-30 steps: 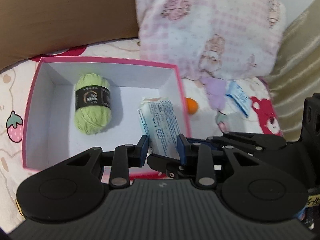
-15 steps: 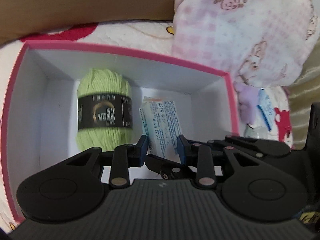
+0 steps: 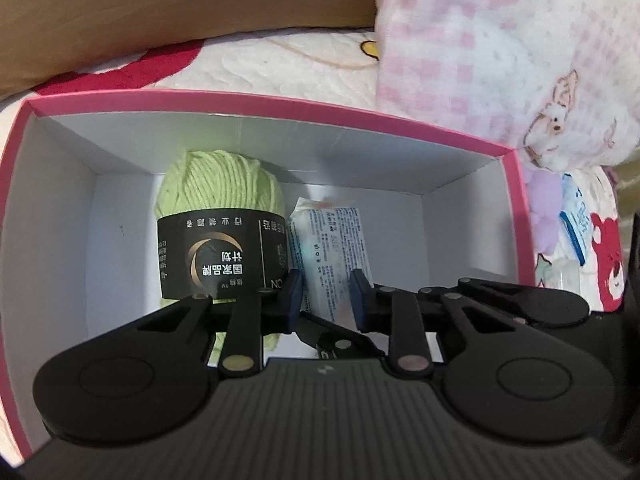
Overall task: Organize objects
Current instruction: 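Lower the boxed tube beside the yarn ball and open the left tool, then withdraw the open left tool up and out of the pink box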
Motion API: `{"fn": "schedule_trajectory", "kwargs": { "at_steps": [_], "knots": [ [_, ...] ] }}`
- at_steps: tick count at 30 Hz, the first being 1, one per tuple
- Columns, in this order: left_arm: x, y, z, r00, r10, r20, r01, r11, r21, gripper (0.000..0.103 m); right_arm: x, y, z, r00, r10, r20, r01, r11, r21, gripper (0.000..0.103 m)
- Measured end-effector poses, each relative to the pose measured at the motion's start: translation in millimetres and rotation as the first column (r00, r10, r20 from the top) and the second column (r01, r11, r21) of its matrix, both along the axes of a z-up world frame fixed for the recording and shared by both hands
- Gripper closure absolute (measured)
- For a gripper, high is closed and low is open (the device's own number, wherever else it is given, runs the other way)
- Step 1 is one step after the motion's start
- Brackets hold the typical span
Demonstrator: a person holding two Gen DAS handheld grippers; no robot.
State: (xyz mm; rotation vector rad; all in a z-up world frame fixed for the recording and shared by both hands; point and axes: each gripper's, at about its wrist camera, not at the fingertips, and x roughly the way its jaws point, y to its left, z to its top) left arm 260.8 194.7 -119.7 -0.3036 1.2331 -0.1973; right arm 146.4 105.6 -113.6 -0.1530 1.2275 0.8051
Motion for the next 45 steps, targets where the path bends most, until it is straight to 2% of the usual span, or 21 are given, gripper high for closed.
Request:
{"fn": "schedule_trajectory", "kwargs": {
  "at_steps": [5,10,16,19,30,35,40,45],
  "knots": [
    [8.1,6.7,-6.3,0.995,0.094,-0.025,-0.095,0.995,-0.04,0.079,4.7,-2.2,-7.3,0.999,-0.026,-0.022,0.026,1.0,0.006,0.056],
    [4.1,0.5,-3.8,0.996,0.092,0.01,-0.092,0.996,-0.002,0.079,6.8,1.8,-10.0,0.998,-0.035,-0.047,0.034,0.999,-0.01,0.054],
    [2.3,4.7,-1.3,0.985,0.165,0.058,-0.164,0.986,-0.019,0.079,0.2,-1.7,-1.3,1.0,0.011,-0.008,-0.011,1.0,-0.007,0.05],
    [-4.4,5.3,8.0,0.982,0.162,0.096,-0.162,0.987,-0.008,0.077,-6.9,-8.9,10.1,0.998,0.055,0.044,-0.054,0.998,-0.014,0.049],
    [-47.0,7.0,49.1,0.978,0.112,0.176,-0.118,0.993,0.022,0.067,-40.4,-42.6,51.9,0.967,0.216,0.139,-0.221,0.975,0.021,0.049],
    [-63.7,6.2,66.1,0.975,0.102,0.196,-0.117,0.991,0.065,0.062,-47.4,-54.5,66.0,0.959,0.237,0.157,-0.245,0.969,0.034,0.048],
    [-87.4,-0.7,83.3,0.973,0.079,0.218,-0.106,0.987,0.118,0.058,-54.7,-67.0,80.4,0.946,0.247,0.211,-0.262,0.964,0.042,0.039],
    [-112.7,-0.3,104.8,0.97,0.099,0.223,-0.123,0.988,0.096,0.055,-69.0,-77.3,94.2,0.932,0.259,0.255,-0.276,0.961,0.031,0.037]
  ]
}}
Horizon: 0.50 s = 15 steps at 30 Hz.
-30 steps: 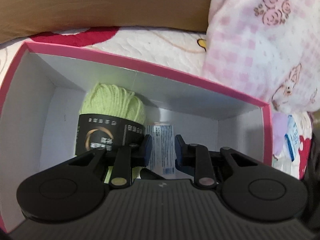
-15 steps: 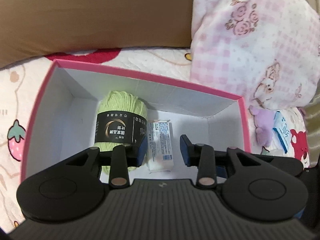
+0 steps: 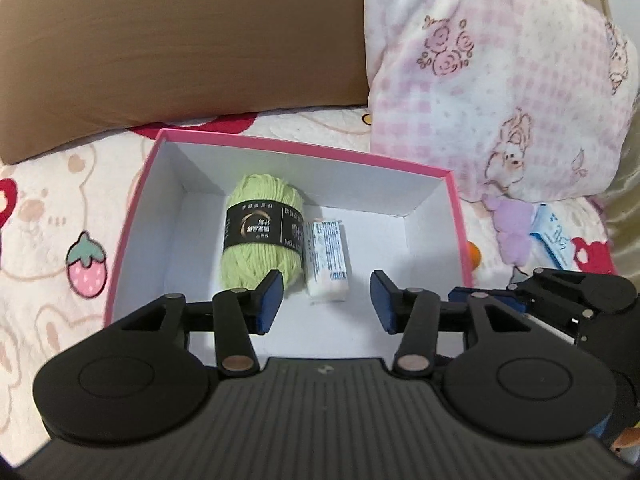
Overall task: Organize objects
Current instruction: 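Withdraw the open left tool up and out of the pink box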
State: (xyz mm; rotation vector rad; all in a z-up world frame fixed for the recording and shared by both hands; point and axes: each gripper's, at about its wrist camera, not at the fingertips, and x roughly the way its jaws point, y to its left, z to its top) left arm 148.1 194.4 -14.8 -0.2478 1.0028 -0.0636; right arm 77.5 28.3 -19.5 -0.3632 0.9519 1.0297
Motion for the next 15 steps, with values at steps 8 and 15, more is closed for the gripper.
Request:
{"fn": "schedule_trajectory", "kwargs": {
  "at_steps": [8,15],
  "knots": [
    [-55.9,8.7,44.5,0.998,0.029,-0.048,-0.029,1.0,-0.003,0.049,-28.5,-14.6,29.3,0.998,0.027,0.054,-0.027,1.0,0.002,0.029],
    [-92.7,-5.6,61.8,0.998,0.037,-0.05,-0.037,0.999,0.012,0.045,-49.3,-26.8,42.7,0.995,0.091,0.036,-0.091,0.996,-0.01,0.029]
  ]
}}
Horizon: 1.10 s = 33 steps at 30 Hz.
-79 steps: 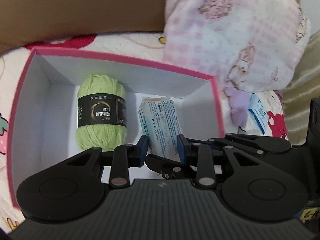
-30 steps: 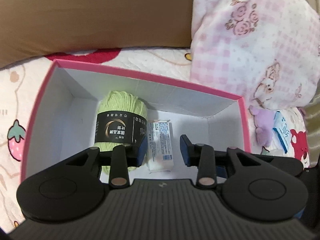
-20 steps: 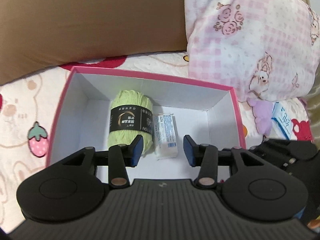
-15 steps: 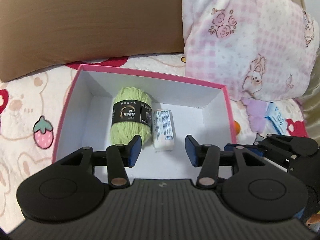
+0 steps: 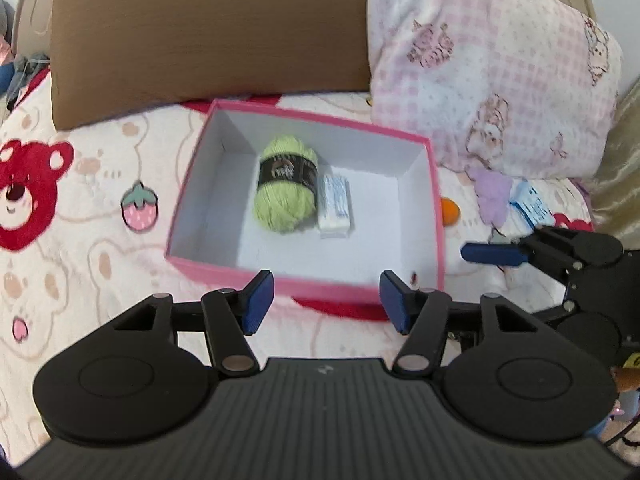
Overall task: Organize objects
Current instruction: 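Withdraw the open left tool up and out of the pink box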
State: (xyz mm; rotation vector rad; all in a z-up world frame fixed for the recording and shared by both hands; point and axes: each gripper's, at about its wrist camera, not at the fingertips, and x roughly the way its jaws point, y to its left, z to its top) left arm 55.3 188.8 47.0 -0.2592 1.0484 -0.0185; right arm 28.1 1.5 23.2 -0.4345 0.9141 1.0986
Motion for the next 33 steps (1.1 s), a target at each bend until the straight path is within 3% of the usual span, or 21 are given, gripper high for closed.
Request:
{"fn": "schedule_trajectory", "kwargs": {
  "at_steps": [4,7,11,15,22,33],
  "knots": [
    [-16.7,-12.8,10.2,1.0,-0.012,0.013,0.012,1.0,0.003,0.044,-14.5,-13.4,12.1,1.0,0.006,0.015,-0.006,1.0,0.01,0.027],
    [-30.8,-23.9,21.9,0.999,-0.036,0.027,0.035,0.999,0.012,0.042,-25.6,-25.5,20.0,0.999,0.004,0.042,-0.004,1.0,-0.01,0.017],
    [-46.6,-40.6,30.4,0.995,-0.094,0.02,0.094,0.995,0.022,0.035,-33.4,-49.2,30.9,0.999,-0.011,0.045,0.011,1.0,-0.007,0.017],
    [-60.7,-55.6,27.3,0.991,-0.131,0.023,0.13,0.991,0.042,0.033,-40.1,-73.6,34.2,0.999,0.011,0.033,-0.01,1.0,-0.012,0.016],
    [-72.8,-81.5,20.7,0.982,-0.19,-0.014,0.19,0.982,0.001,0.03,-50.4,-112.2,37.7,0.999,0.023,0.026,-0.023,1.0,-0.017,0.015],
    [-77.7,-127.2,15.0,0.951,-0.303,-0.056,0.302,0.953,-0.022,0.027,-49.1,-169.2,40.7,0.997,-0.032,0.064,0.032,0.999,-0.006,0.015]
  ]
}}
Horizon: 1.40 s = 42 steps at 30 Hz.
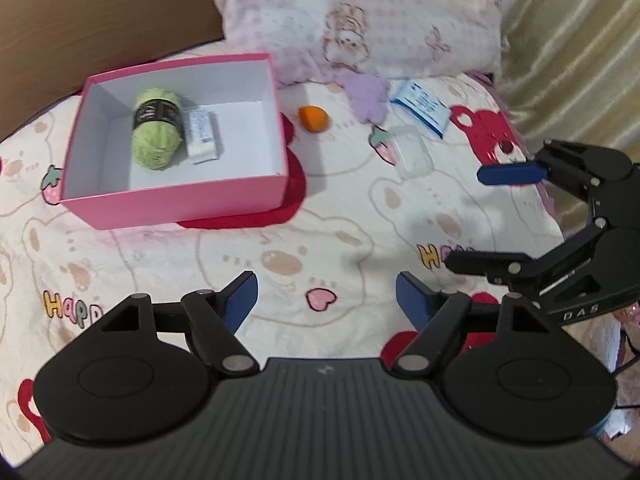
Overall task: Organize objects
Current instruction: 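Withdraw the open left tool up and out of the pink box, then move the left tool toward the clear plastic cotton-swab container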
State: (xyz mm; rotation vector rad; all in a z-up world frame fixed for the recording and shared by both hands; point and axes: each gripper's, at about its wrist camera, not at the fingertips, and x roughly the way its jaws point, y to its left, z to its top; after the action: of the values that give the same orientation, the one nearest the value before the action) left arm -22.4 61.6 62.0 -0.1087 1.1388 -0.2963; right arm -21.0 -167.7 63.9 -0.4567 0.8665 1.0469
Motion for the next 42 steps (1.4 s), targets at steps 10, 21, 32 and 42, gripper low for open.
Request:
{"fn": "schedule_trajectory", "kwargs": {
  "at_steps": [10,21,32,42],
  "knots": [
    [12.7,-37.7,-6.9,0.995,-0.099,-0.005,0.099,0.995,-0.022,0.025,15.0,-36.2,-11.5,0.998,-0.063,-0.018,0.064,0.998,0.009,0.015],
    [42.4,-70.5,-24.6,0.991,-0.135,-0.002,0.135,0.989,-0.059,0.024,27.3,-64.1,-38.5,0.992,-0.125,0.007,0.124,0.992,0.021,0.015],
    [77.0,-105.7,-58.8,0.992,-0.12,0.028,0.122,0.99,-0.074,0.024,55.4,-73.6,-73.4,0.965,-0.24,0.106,0.239,0.971,0.022,0.016],
    [109.1,-128.2,-80.3,0.991,-0.132,0.014,0.133,0.989,-0.065,0.024,85.7,-63.8,-104.1,0.968,-0.22,0.125,0.226,0.974,-0.035,0.015]
  ]
}}
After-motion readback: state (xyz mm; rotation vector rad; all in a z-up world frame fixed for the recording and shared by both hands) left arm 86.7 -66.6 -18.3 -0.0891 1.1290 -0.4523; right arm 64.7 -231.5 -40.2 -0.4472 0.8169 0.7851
